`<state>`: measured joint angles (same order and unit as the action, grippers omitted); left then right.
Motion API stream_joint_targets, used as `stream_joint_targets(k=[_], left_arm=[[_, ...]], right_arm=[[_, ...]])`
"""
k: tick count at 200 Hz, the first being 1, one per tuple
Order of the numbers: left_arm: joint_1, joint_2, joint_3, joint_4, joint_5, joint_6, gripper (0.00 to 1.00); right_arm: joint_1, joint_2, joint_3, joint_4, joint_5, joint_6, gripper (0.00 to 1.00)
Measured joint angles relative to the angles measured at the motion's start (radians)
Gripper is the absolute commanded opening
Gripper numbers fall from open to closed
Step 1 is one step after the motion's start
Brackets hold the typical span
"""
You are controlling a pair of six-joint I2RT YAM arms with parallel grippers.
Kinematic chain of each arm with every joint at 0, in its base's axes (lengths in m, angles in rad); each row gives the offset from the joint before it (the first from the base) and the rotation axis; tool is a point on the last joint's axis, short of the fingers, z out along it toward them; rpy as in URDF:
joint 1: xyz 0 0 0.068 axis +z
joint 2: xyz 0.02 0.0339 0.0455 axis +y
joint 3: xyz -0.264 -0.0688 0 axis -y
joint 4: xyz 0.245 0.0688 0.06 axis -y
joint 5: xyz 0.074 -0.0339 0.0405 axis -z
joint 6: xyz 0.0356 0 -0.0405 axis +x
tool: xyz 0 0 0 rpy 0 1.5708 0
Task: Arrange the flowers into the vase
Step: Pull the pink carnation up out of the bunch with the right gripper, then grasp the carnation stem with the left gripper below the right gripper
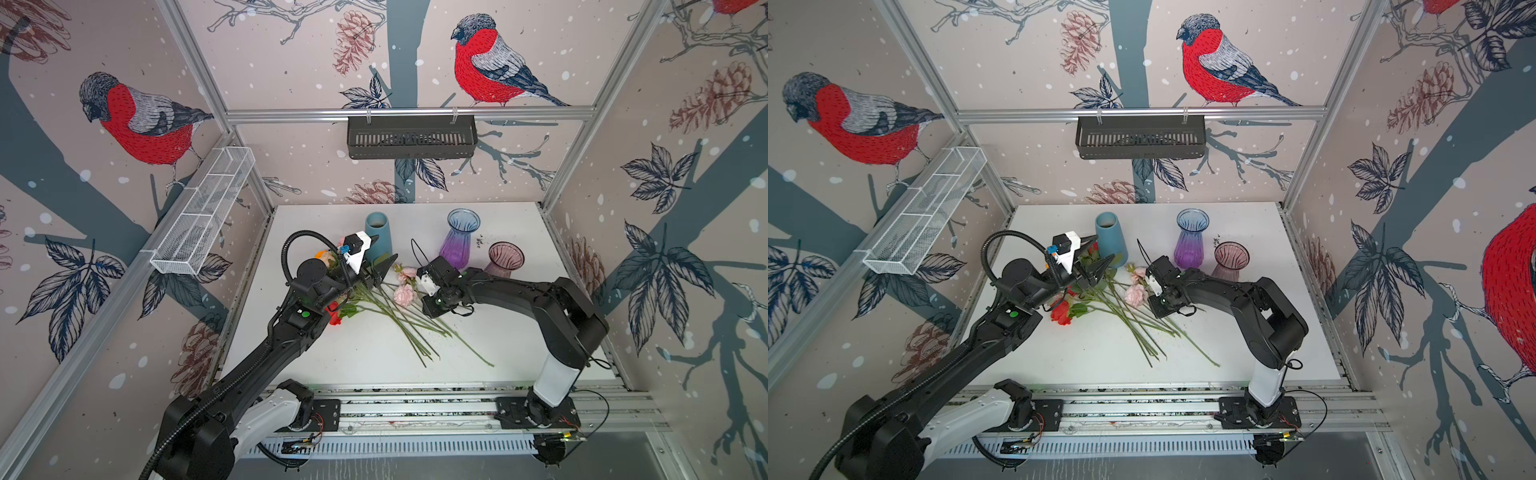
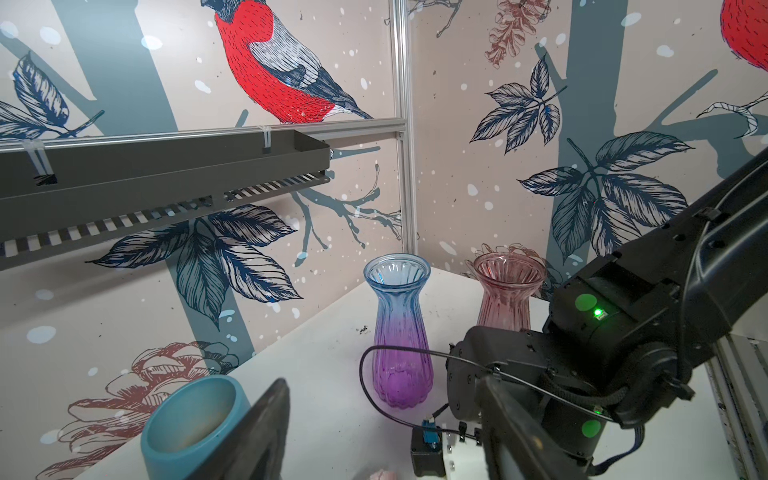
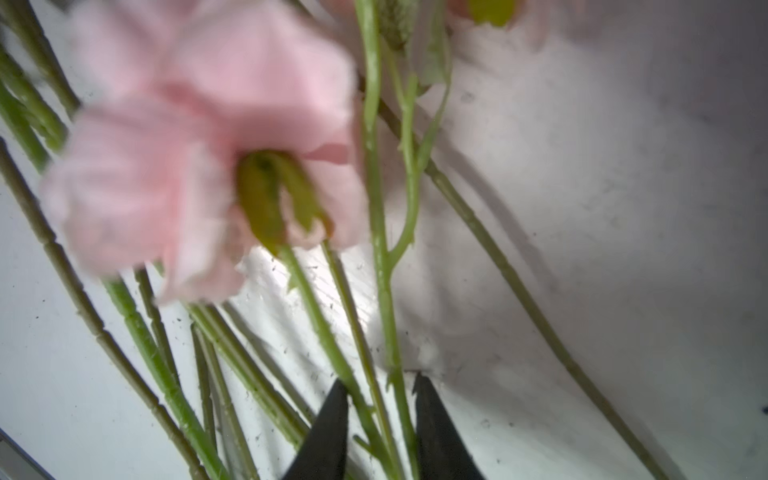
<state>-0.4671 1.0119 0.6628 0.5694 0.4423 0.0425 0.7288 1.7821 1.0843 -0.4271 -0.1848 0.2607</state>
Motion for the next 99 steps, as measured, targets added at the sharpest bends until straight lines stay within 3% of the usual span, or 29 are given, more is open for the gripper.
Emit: stream_joint_targets(k=[14, 46, 99], left_arm=[[0.0, -0.002, 0.0, 0.0, 0.0, 0.0, 0.71], [0.0, -0.002, 0.0, 0.0, 0.0, 0.0, 0.72], [0.0, -0.005, 0.0, 0.0, 0.026, 0.0, 0.73]], right_arm=[[0.003, 0.001, 0.011, 0.003, 0.002, -0.002, 0.04], [0.005, -0.035, 0.025, -0.008, 0.032, -0.002, 0.04], [-0.004, -0.228, 0.133, -0.063, 0.114, -0.015, 0.02]])
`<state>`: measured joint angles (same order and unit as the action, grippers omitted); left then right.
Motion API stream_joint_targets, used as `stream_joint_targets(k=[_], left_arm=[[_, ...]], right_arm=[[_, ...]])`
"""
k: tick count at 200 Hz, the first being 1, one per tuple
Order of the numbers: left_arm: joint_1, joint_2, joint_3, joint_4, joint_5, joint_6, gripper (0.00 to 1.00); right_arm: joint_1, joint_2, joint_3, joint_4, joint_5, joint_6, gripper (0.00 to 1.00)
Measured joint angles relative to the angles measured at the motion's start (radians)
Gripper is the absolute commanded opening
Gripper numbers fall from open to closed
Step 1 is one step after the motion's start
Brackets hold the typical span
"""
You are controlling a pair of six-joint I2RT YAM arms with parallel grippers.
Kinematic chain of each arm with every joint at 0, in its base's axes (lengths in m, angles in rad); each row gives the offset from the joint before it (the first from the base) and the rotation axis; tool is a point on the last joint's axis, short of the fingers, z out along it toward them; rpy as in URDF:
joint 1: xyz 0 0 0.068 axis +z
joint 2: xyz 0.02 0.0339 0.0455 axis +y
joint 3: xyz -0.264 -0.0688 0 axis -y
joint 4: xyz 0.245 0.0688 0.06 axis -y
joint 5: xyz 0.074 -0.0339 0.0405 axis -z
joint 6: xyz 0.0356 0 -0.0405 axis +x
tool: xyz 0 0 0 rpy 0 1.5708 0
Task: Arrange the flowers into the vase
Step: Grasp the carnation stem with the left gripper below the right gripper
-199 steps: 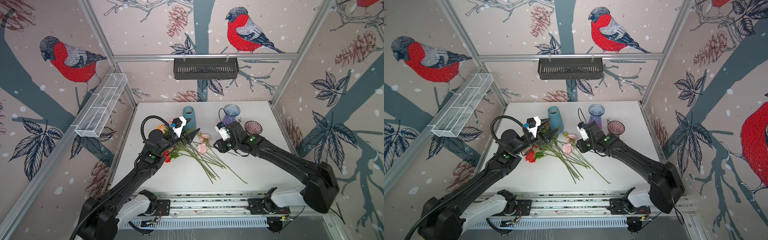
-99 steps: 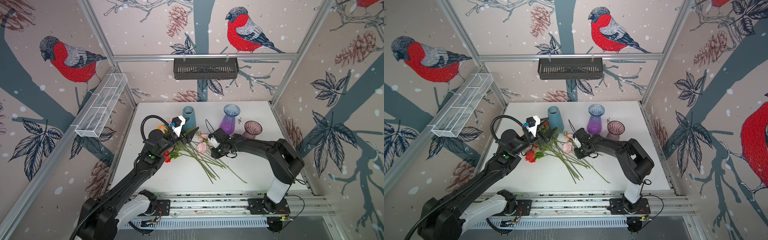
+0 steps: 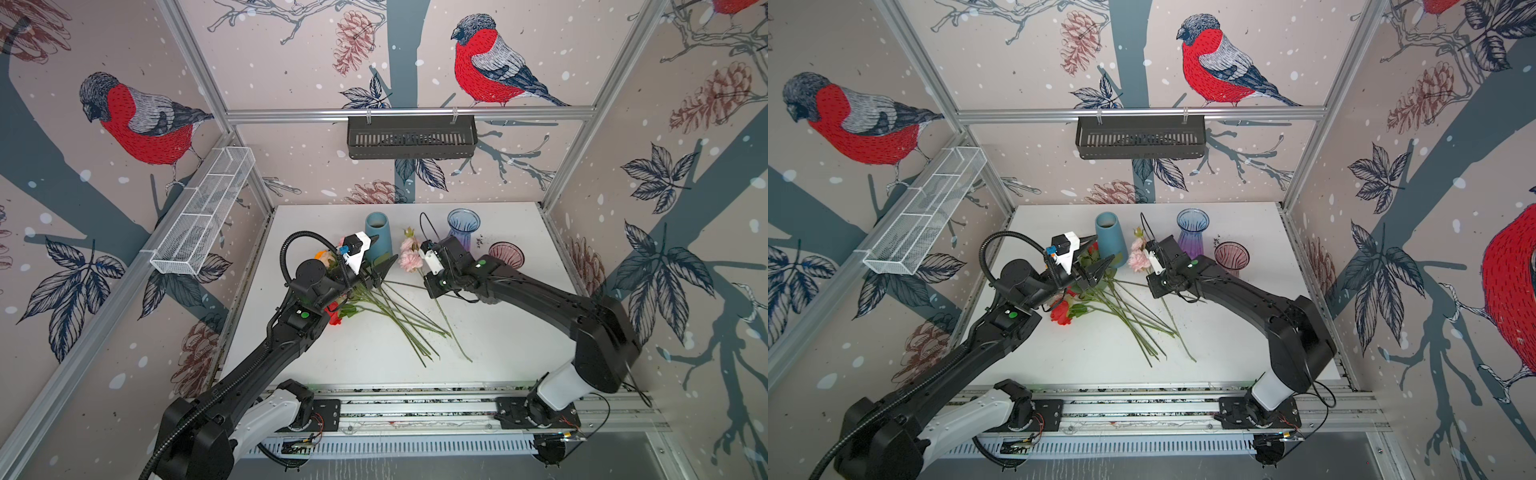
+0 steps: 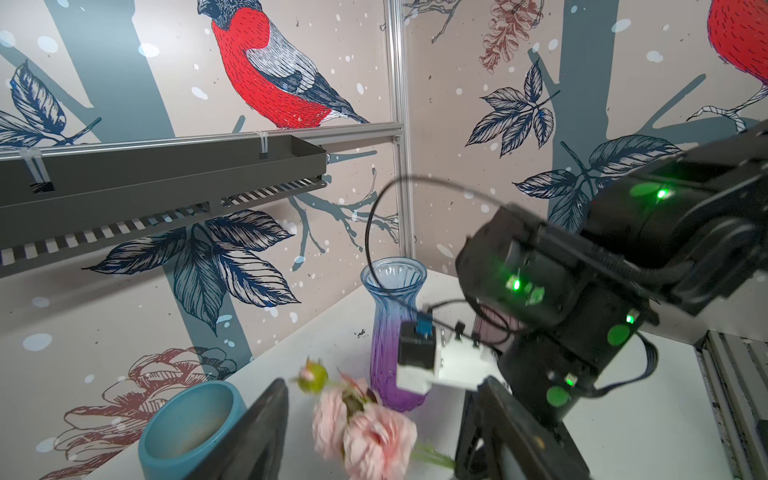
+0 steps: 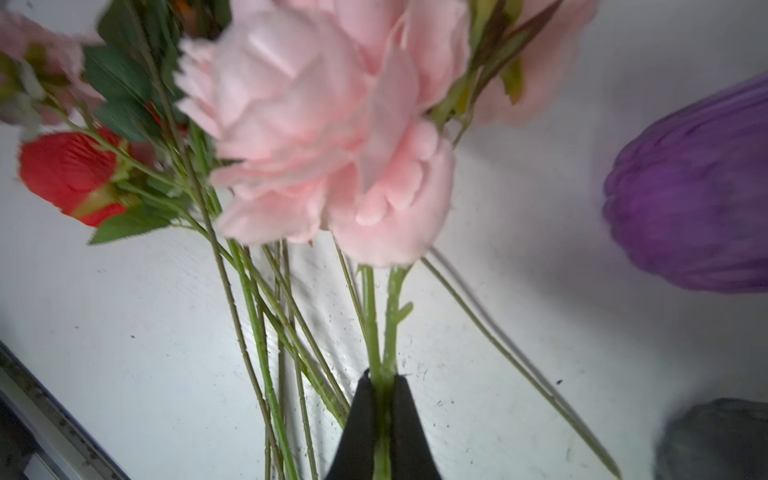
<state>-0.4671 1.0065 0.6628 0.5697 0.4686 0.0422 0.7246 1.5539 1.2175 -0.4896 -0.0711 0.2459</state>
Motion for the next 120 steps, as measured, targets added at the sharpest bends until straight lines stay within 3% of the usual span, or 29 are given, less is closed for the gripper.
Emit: stream_joint_targets(k=[31, 69, 97, 120], left_arm=[[-0.011, 0.032, 0.016, 0.0, 0.068, -0.002, 0.77], [-0.067, 0.065, 0.048, -0.031, 0.158, 0.017, 0.78], [-0.09, 0.083, 0.063, -0.063, 0.185, 0.035, 0.61], [-0.092, 0.099, 0.083, -0.084, 0.202, 0.041, 0.56]], right_arm=[[-0.003, -0.135, 0.058, 0.018, 0.02, -0.01, 0.02], [0.008, -0.348, -0.026, 0.241, -0.019, 0.04, 0.02], [0.052, -0.467, -0.17, 0.462, -0.098, 0.068, 0.01], [0.074, -0.506, -0.236, 0.589, -0.153, 0.077, 0.01]])
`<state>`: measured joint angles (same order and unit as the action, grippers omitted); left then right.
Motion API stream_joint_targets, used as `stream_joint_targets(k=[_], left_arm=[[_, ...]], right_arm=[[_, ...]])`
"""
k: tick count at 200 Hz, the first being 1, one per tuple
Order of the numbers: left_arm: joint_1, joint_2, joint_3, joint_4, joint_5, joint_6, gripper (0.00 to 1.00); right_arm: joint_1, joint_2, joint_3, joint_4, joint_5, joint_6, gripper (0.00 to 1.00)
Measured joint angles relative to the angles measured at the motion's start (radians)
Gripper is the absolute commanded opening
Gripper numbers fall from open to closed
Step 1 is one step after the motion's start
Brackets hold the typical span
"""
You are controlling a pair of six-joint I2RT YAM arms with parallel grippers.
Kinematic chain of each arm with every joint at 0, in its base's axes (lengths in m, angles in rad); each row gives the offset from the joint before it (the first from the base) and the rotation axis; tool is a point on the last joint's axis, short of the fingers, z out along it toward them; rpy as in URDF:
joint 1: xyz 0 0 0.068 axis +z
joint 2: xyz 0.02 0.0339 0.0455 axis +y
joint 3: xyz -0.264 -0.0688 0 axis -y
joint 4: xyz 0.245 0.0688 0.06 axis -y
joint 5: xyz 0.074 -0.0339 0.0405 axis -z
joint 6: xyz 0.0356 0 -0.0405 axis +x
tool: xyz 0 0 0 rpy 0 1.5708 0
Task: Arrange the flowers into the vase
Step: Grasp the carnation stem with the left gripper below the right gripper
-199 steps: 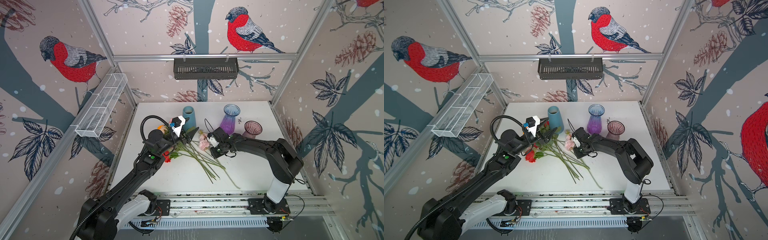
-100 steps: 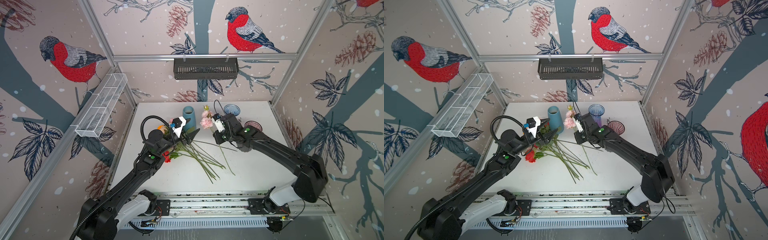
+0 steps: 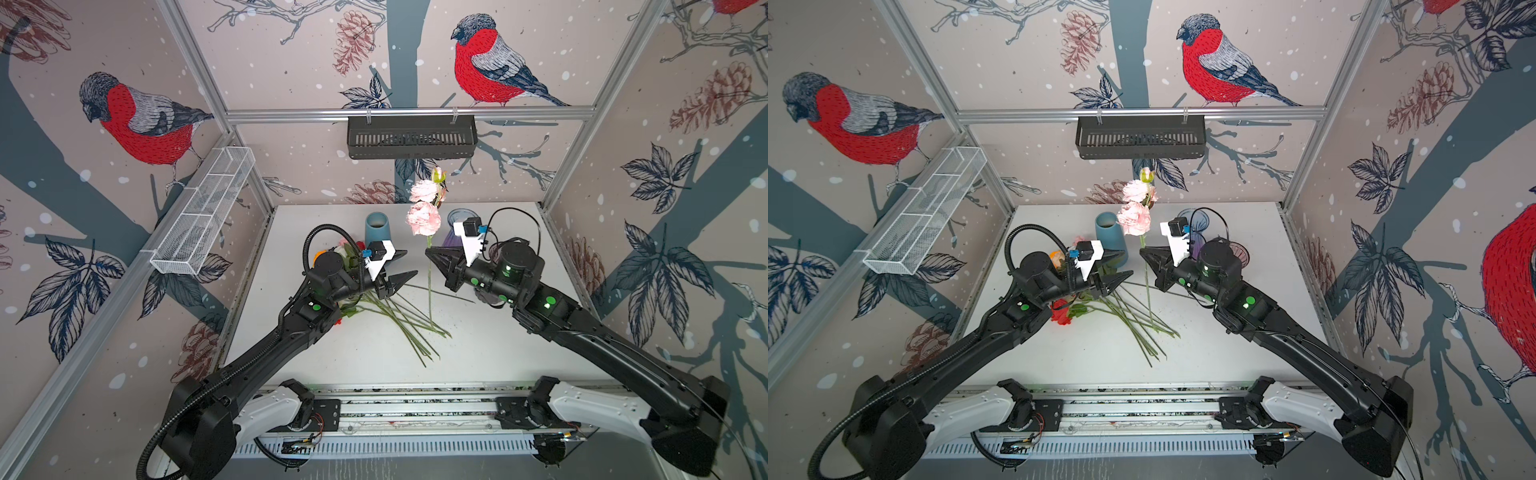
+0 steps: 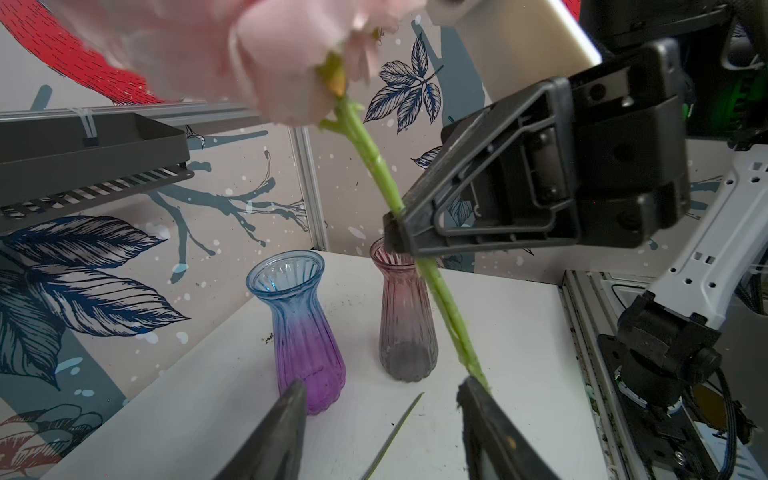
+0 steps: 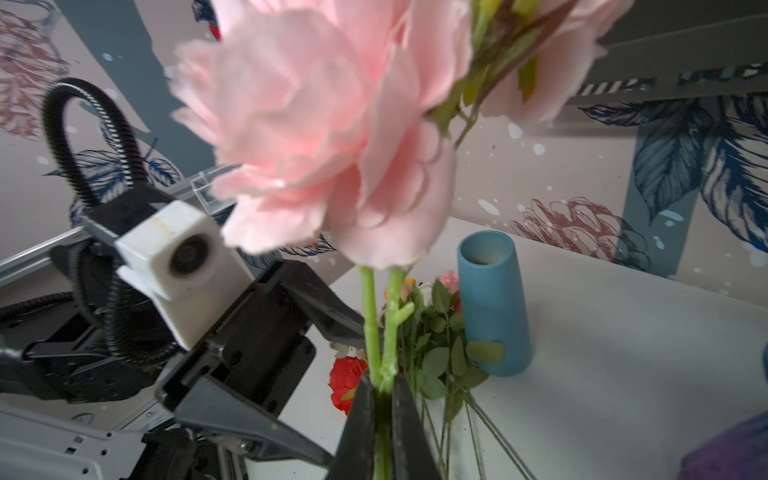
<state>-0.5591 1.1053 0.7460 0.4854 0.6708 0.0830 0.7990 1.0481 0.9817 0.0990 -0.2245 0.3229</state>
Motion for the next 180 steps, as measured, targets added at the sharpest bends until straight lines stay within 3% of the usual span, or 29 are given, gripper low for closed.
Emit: stream_joint_targets(k=[68, 180], left_arm=[[0.0, 0.006, 0.003, -0.02, 0.056, 0.001, 0.52], [0.0, 0.002, 0.008, -0.029, 0.114, 0.0, 0.43]], right_arm=[[0.031, 0.033, -0.026, 0.119, -0.097, 0.004, 0.01], [0.106, 0.029, -0.076, 0.141, -0.116, -0.177, 0.01]])
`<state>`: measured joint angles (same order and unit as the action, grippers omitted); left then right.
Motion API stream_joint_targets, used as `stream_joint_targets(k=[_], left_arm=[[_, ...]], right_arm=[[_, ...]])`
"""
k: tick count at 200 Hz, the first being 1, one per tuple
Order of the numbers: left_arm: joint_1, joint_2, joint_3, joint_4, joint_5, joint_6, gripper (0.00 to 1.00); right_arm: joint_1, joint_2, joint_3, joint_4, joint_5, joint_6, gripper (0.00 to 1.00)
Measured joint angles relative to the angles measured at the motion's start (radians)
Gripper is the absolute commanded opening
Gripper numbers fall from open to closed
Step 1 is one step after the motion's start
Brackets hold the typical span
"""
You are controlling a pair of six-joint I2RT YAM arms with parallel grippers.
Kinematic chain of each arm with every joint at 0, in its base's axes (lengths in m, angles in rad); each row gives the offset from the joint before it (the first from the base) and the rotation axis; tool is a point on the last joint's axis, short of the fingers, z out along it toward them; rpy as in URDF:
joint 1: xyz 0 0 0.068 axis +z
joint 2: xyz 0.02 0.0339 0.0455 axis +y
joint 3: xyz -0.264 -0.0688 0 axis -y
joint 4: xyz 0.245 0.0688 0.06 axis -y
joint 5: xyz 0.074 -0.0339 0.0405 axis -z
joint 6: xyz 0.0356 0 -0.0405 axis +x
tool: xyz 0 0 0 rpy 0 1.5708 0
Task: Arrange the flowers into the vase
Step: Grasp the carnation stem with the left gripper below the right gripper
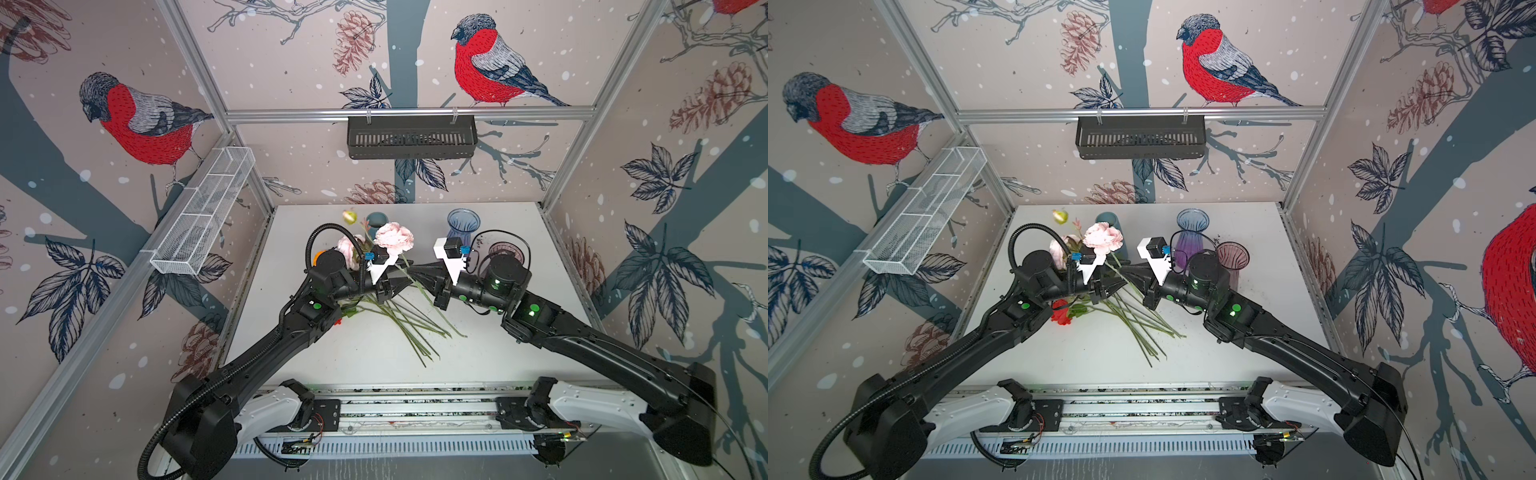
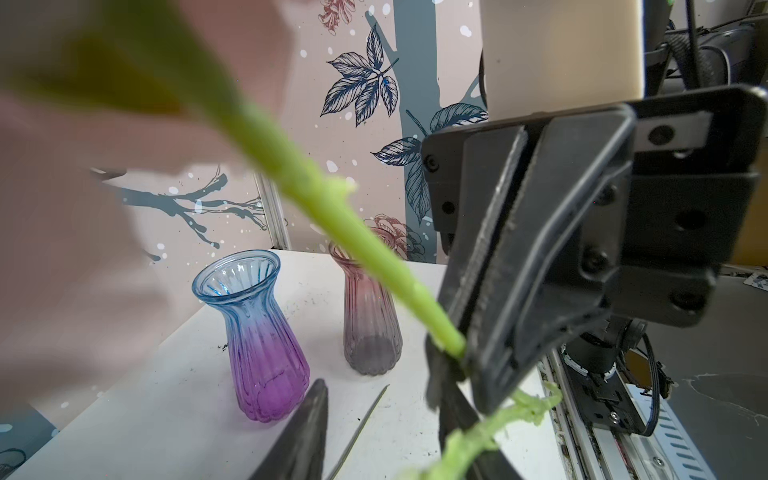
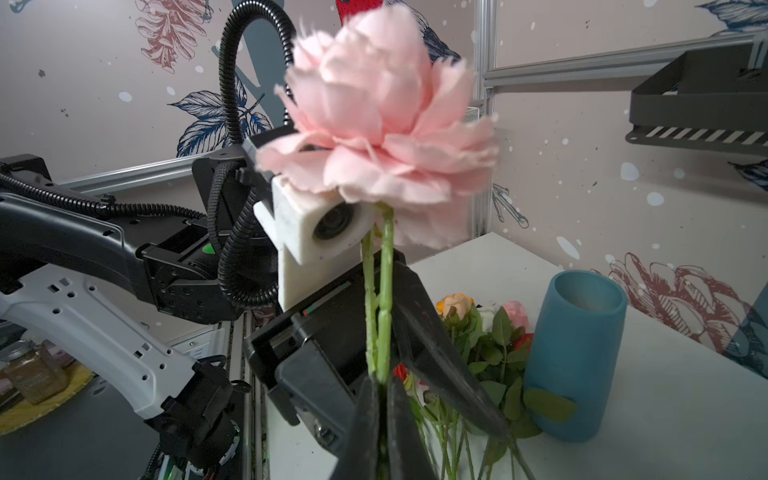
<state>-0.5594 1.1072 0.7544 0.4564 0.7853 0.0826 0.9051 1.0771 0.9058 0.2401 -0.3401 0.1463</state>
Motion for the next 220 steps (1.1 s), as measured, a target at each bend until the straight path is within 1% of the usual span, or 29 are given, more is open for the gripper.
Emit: stream_joint_targets(k=[17, 49, 81, 104, 156, 171, 220], left_arm=[[0.0, -0.003, 0.0, 0.0, 0.006, 0.002, 0.43], [0.0, -0.004, 0.0, 0.0, 0.005, -0.001, 0.44], [0.0, -0.005, 0.0, 0.004, 0.011, -0.005, 0.5], [0.0, 0.003, 0.0, 0.009, 0.043, -0.009, 0.52], [-0.002, 0.019, 0.013, 0.013, 0.124, -0.033, 0.51], [-0.002, 0.022, 0.014, 0.013, 0.137, -0.049, 0.46], [-0.002, 0.022, 0.024, 0.009, 0.161, -0.056, 0.19]], right_arm=[[0.01, -0.027, -0.039, 0.027, 0.005, -0.035, 0.01], [0.016, -0.071, -0.089, 0.061, 0.055, -0.074, 0.01], [0.017, -0.091, -0.096, 0.077, 0.113, -0.101, 0.0], [0.017, -0.083, -0.109, 0.113, 0.112, -0.121, 0.0], [0.017, -0.055, -0.114, 0.186, 0.072, -0.17, 0.0], [0.014, -0.05, -0.121, 0.208, 0.053, -0.176, 0.0], [-0.001, -0.016, -0.13, 0.255, -0.005, -0.167, 0.0]])
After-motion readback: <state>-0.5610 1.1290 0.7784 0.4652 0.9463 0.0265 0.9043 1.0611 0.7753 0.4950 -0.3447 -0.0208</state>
